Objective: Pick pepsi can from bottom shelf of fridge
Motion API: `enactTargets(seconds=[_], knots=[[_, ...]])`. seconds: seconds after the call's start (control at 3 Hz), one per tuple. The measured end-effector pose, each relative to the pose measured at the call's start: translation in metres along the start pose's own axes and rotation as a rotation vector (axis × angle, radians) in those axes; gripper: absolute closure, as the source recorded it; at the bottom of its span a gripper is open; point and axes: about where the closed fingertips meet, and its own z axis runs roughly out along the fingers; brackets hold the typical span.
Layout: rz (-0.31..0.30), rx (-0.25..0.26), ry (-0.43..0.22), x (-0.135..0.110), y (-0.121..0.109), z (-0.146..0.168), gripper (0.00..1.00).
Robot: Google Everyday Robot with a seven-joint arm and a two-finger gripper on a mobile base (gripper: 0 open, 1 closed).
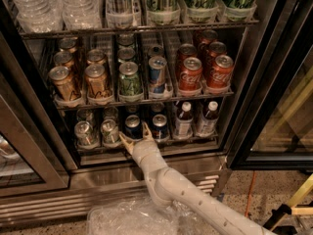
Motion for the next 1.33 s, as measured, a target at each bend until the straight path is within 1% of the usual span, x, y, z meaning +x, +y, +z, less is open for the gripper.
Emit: enactTargets(seconds=[0.67,1.0,1.33], knots=[[0.008,0.054,0.011,0.006,-0.021,0.009,0.34],[0.013,0.083,0.010,0.007,-0.032,0.011,0.53],[0.022,0.097,0.002,0.007,-0.036,0.014,0.76]])
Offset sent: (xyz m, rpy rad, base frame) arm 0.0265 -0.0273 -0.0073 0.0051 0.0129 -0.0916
